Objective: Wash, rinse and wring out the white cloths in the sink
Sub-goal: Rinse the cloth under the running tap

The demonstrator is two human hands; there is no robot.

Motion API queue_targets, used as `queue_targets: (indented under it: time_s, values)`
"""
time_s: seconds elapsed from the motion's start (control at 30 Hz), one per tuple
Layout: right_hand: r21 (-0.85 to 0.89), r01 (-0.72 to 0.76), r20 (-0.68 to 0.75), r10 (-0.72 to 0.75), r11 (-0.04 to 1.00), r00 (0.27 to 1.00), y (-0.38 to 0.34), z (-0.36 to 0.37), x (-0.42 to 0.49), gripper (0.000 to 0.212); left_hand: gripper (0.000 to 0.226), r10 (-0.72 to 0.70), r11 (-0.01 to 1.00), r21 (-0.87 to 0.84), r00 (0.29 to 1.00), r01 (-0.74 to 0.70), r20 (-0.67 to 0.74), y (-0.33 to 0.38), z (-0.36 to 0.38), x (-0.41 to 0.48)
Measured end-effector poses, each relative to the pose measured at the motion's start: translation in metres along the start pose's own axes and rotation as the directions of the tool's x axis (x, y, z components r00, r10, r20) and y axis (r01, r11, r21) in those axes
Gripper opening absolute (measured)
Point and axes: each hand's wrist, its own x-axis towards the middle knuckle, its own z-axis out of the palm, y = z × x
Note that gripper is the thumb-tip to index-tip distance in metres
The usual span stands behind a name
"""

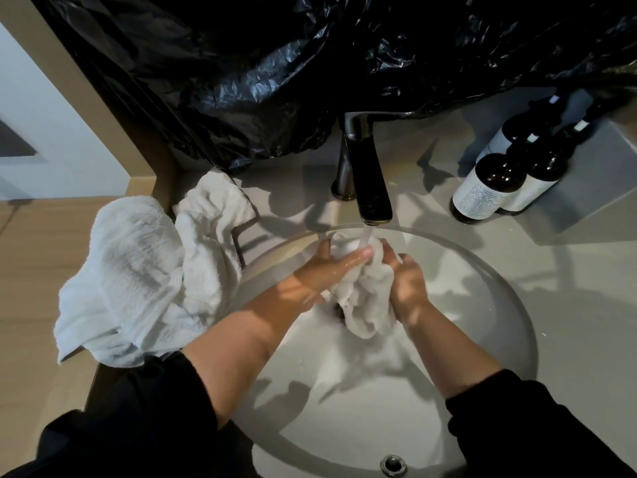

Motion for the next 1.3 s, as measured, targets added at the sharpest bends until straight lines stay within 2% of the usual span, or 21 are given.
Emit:
queue_targets:
  time_s: [0.07, 0.1, 0.17, 0.27, 0.37, 0.43, 0.5, 0.6, 0.67, 0.7, 0.77, 0.83, 0.87, 0.97, 1.07, 1.13, 1.2, 1.27, 1.3]
  values:
    - [-0.122, 0.084, -0.012, -0.086, 0.989, 0.996, -0.016, -0.001, -0.007, 0.065, 0.025, 0.067, 0.997, -0.042, 0.997, -0.068, -0.025, -0.011, -0.002, 0.000]
    - [-0.220, 0.134, -0.019, -0.141, 0.966, 0.990, -0.021, 0.000, -0.010, 0.065, 0.019, 0.119, 0.989, -0.086, 0.992, -0.121, -0.027, -0.014, 0.001, 0.000]
    - [-0.339, 0.208, 0.004, -0.220, 0.918, 0.976, -0.030, 0.005, -0.022, 0.050, 0.016, 0.145, 0.959, -0.228, 0.984, -0.167, -0.107, -0.014, 0.004, 0.001]
    - [-0.331, 0.240, 0.025, -0.246, 0.913, 0.969, -0.033, 0.005, -0.029, 0.048, 0.014, 0.095, 0.915, -0.377, 0.984, -0.146, -0.151, -0.012, 0.007, 0.003]
    - [-0.251, 0.151, 0.031, -0.148, 0.956, 0.989, -0.026, -0.001, -0.015, 0.052, 0.018, 0.127, 0.874, -0.460, 0.987, -0.157, -0.097, -0.015, 0.002, 0.004]
    - [-0.273, 0.013, 0.020, -0.008, 0.962, 1.000, -0.027, -0.006, -0.008, 0.052, 0.033, 0.225, 0.844, -0.509, 0.973, -0.170, 0.047, -0.018, -0.002, 0.000]
    - [-0.262, -0.078, 0.052, 0.094, 0.962, 0.994, -0.026, -0.012, -0.005, 0.049, 0.043, 0.265, 0.810, -0.566, 0.957, -0.153, 0.119, -0.022, -0.005, -0.006]
    - [-0.137, -0.071, 0.258, 0.105, 0.988, 0.960, -0.024, -0.022, -0.016, 0.050, 0.066, 0.147, 0.769, -0.638, 0.982, -0.036, 0.121, -0.030, -0.013, 0.000]
    - [-0.077, 0.043, 0.348, -0.013, 0.996, 0.937, -0.018, -0.023, -0.021, 0.058, 0.081, 0.145, 0.753, -0.658, 0.976, -0.002, 0.163, -0.030, -0.013, -0.003]
    - [-0.093, 0.112, 0.334, -0.075, 0.989, 0.939, -0.015, -0.022, -0.018, 0.057, 0.077, 0.158, 0.739, -0.673, 0.968, 0.015, 0.195, -0.027, -0.012, -0.007]
    - [-0.084, 0.181, 0.232, -0.157, 0.980, 0.960, -0.017, -0.022, -0.016, 0.034, 0.067, 0.138, 0.751, -0.658, 0.959, 0.062, 0.249, -0.025, -0.009, -0.010]
    - [0.012, 0.131, 0.140, -0.131, 0.991, 0.981, -0.021, -0.026, -0.013, 0.014, 0.071, 0.158, 0.768, -0.636, 0.939, 0.077, 0.305, -0.029, -0.011, -0.008]
    - [0.063, 0.092, 0.124, -0.099, 0.994, 0.987, -0.023, -0.029, -0.012, 0.011, 0.072, 0.182, 0.784, -0.618, 0.933, 0.053, 0.311, -0.028, -0.010, -0.007]
    - [0.208, 0.068, 0.124, -0.095, 0.976, 0.988, -0.034, -0.035, -0.015, 0.017, 0.076, 0.079, 0.863, -0.501, 0.960, 0.069, 0.268, -0.019, -0.012, -0.008]
    - [0.331, 0.094, 0.075, -0.126, 0.939, 0.989, -0.044, -0.038, -0.019, 0.034, 0.077, -0.017, 0.852, -0.515, 0.988, 0.096, 0.155, -0.021, -0.018, -0.008]
    - [0.287, 0.134, 0.034, -0.150, 0.949, 0.988, -0.048, -0.039, -0.023, 0.038, 0.080, -0.067, 0.810, -0.563, 0.980, 0.164, 0.189, -0.018, -0.012, -0.012]
    - [0.178, 0.115, 0.064, -0.128, 0.977, 0.990, -0.047, -0.035, -0.029, 0.040, 0.084, -0.108, 0.775, -0.594, 0.971, 0.218, 0.215, -0.015, 0.001, -0.006]
    - [0.034, 0.078, 0.119, -0.081, 0.996, 0.990, -0.043, -0.028, -0.035, 0.037, 0.066, -0.179, 0.723, -0.645, 0.969, 0.248, 0.172, -0.013, 0.011, 0.001]
    - [-0.015, 0.073, 0.140, -0.070, 0.997, 0.988, -0.041, -0.024, -0.038, 0.038, 0.050, -0.214, 0.736, -0.634, 0.970, 0.237, 0.115, -0.016, 0.014, 0.005]
